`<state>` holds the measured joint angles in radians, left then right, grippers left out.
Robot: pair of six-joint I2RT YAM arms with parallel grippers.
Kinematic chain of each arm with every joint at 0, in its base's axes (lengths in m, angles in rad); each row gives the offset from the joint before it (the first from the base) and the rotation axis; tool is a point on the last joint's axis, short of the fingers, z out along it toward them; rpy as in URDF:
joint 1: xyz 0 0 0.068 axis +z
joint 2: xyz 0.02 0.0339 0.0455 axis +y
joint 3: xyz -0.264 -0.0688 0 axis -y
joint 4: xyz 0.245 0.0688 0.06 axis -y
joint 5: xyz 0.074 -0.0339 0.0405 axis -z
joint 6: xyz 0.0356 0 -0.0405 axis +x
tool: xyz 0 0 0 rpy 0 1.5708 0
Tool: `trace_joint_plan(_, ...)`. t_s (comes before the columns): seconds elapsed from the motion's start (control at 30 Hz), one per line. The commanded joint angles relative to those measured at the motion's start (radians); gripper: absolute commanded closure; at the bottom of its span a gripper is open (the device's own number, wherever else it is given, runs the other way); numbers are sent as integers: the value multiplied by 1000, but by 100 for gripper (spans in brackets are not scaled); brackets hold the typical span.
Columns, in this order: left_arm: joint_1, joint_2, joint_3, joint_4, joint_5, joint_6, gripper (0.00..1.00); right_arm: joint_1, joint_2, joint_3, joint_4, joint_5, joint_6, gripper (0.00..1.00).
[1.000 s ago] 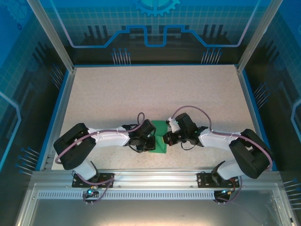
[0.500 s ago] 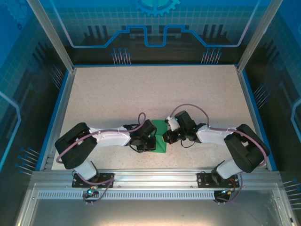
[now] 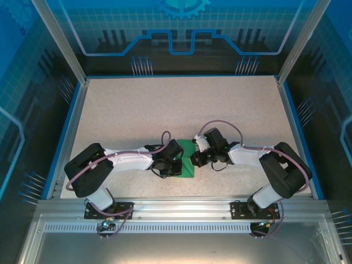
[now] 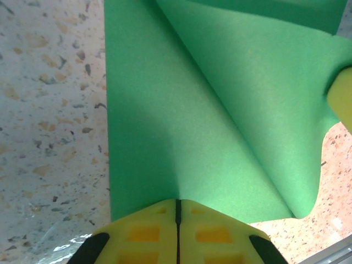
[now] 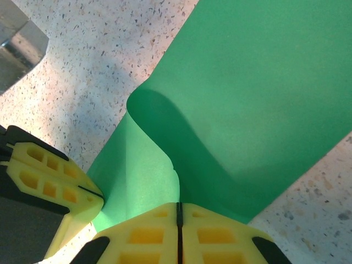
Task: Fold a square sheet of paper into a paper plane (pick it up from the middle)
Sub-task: Fold the triangle a second time at the center of the table.
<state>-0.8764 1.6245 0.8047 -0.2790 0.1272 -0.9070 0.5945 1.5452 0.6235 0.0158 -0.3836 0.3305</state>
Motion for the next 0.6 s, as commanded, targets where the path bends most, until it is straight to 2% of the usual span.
trace_joint_plan(0.0, -10, 7, 25, -27, -13, 25, 91, -15, 14, 11, -6, -25, -13, 91)
trace_joint_plan(0.57, -10, -27, 22, -32, -20, 31, 90, -16, 46, 4, 7, 16, 16, 91)
